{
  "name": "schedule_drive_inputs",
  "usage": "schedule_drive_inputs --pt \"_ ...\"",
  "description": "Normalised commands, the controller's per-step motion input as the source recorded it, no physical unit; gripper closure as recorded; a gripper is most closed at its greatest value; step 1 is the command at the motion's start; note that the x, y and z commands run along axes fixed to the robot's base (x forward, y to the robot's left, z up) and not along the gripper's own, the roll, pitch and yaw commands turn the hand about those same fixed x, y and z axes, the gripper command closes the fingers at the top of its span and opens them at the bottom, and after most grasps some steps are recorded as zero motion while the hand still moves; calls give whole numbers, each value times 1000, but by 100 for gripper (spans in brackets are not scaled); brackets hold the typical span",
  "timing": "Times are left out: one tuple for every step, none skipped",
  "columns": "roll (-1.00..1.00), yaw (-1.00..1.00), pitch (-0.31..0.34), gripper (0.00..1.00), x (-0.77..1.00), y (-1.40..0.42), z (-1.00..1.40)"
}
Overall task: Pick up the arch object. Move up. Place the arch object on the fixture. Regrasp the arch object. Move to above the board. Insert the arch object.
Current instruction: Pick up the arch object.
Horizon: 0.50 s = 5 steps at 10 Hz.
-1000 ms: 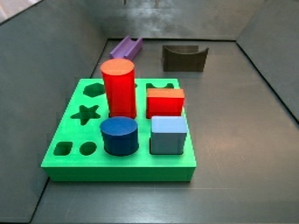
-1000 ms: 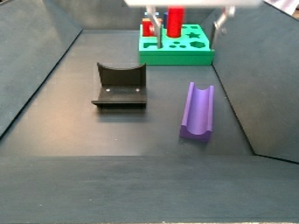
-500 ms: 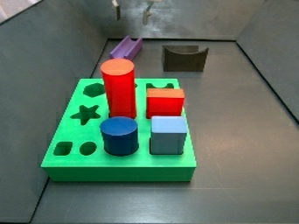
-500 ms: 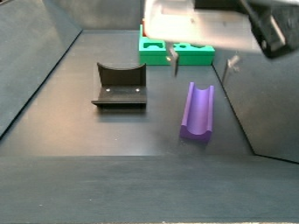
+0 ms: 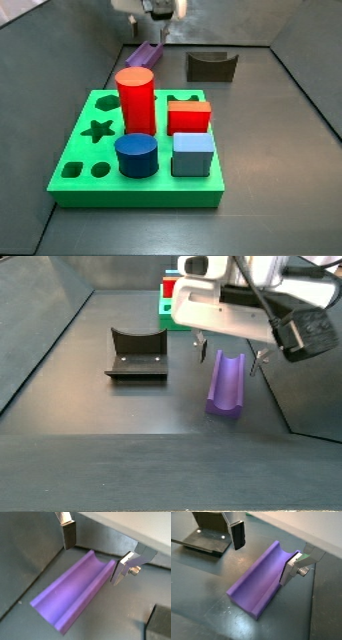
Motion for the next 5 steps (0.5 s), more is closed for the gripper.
schedule_drive_inputs --pt "-180 134 -76 0 -63 -123 -666" --pt "-169 171 -63 0 0 -123 -706" --pt "-161 220 -114 0 -114 -80 -637" --pt "-157 251 -154 0 -114 0 -609" --pt "-200 374 -159 0 -37 74 -543"
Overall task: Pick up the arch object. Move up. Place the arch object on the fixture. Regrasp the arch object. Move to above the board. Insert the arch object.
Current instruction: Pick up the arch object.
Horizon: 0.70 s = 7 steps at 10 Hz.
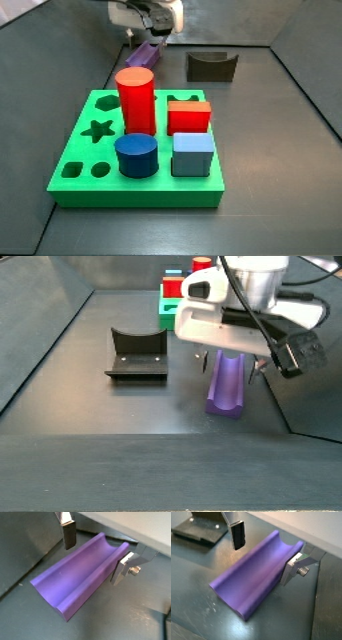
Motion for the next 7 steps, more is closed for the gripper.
schedule_drive_inputs --pt "-234 434 -166 0 -9 140 -480" --pt "-200 337 -131 0 -14 129 -326" --pt "-177 257 -119 0 -37 89 -266" --pt "-194 171 -126 0 -49 0 -326" --pt "-169 46 -99 0 -34 0 -257" --pt "-206 -17 -90 0 0 89 -166" --pt "0 0 0 0 0 0 0"
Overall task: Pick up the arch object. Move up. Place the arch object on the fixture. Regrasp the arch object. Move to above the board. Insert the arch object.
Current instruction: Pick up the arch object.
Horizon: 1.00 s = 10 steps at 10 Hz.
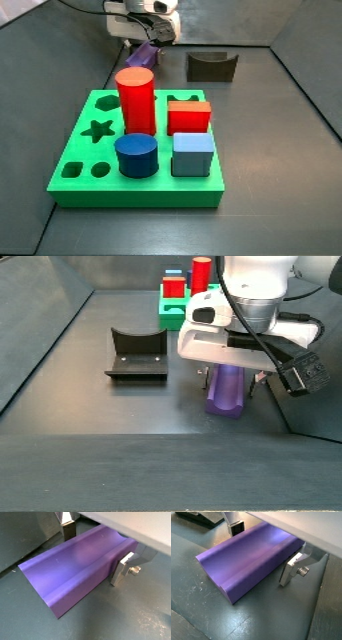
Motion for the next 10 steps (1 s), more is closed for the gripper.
schedule_drive_inputs --pt "0 0 0 100 0 0 0" --pt "0 0 0 100 0 0 0" --pt "0 0 0 100 0 0 0" --pt "0 0 0 100 0 0 0" --pt "0 0 0 100 0 0 0" --pt "0 0 0 100 0 0 0" --pt "0 0 0 100 0 0 0" --pt "0 0 0 100 0 0 0" --pt "0 0 0 100 0 0 0" --pt "0 0 0 100 0 0 0"
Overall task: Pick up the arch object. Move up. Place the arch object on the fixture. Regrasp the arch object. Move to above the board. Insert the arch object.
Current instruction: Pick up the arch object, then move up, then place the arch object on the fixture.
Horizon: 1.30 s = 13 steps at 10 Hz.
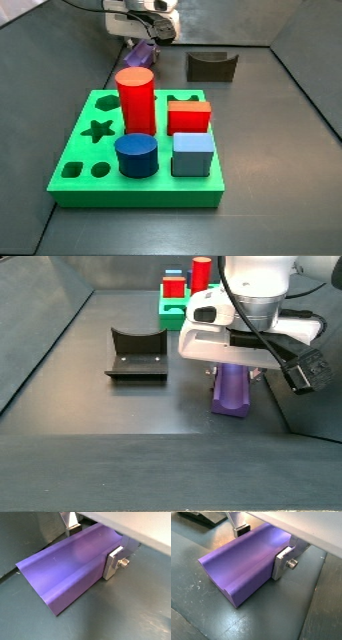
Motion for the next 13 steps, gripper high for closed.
schedule_drive_inputs --pt "0 0 0 100 0 0 0" --pt "0 0 0 100 0 0 833" --pt "-3 13 43 100 -96 20 777" --pt "12 1 64 100 -94 15 669" --pt "26 -8 83 100 -60 14 568" --pt "43 -11 96 100 -38 11 455" --pt "70 -12 104 100 -26 5 303" --pt "90 -8 105 100 -25 -2 193" --pt "0 0 0 100 0 0 1000" --pt "3 3 4 100 1 0 1000" --pt "18 -2 28 100 -12 3 1000" --pt "37 -8 41 100 -16 3 1000" --pt "58 -13 64 100 -21 3 1000"
